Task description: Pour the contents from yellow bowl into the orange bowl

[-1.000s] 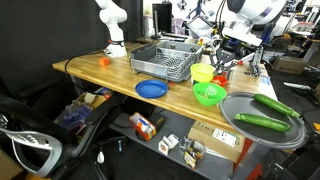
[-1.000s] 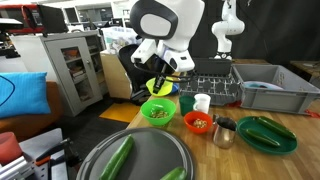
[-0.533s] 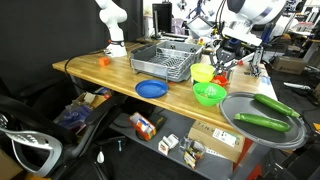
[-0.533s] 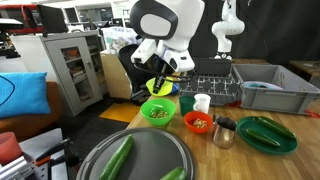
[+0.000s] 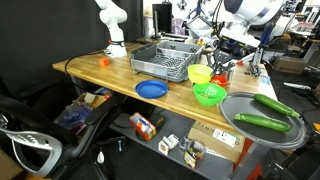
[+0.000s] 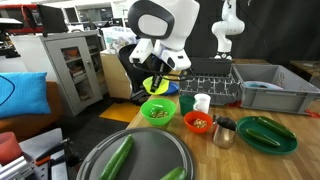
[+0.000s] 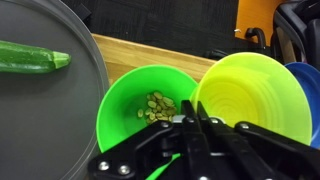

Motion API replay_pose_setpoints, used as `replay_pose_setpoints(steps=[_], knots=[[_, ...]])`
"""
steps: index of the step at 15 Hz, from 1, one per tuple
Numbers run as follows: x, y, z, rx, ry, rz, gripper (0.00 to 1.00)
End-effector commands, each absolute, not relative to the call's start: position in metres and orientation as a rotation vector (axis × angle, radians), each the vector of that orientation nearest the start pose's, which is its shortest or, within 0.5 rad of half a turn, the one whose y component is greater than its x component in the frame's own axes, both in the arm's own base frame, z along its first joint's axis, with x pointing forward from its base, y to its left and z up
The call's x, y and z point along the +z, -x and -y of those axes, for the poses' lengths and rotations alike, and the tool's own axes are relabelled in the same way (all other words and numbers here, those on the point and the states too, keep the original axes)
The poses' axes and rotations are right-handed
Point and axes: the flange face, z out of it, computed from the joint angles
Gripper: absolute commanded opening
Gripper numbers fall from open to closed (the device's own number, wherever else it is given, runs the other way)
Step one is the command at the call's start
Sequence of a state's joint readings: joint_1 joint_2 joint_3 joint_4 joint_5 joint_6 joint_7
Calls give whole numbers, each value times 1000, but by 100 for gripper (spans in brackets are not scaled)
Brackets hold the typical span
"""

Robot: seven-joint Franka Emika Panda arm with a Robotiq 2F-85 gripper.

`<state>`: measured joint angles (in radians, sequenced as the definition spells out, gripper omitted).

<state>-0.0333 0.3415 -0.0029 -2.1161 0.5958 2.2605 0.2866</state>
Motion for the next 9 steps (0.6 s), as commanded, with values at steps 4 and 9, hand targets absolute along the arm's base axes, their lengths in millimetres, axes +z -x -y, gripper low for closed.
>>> replay_pose_setpoints(steps=[4,9], knots=[[240,-558,-5,333,2621,-849,1],[238,-556,-28,361,2761,-705,1]])
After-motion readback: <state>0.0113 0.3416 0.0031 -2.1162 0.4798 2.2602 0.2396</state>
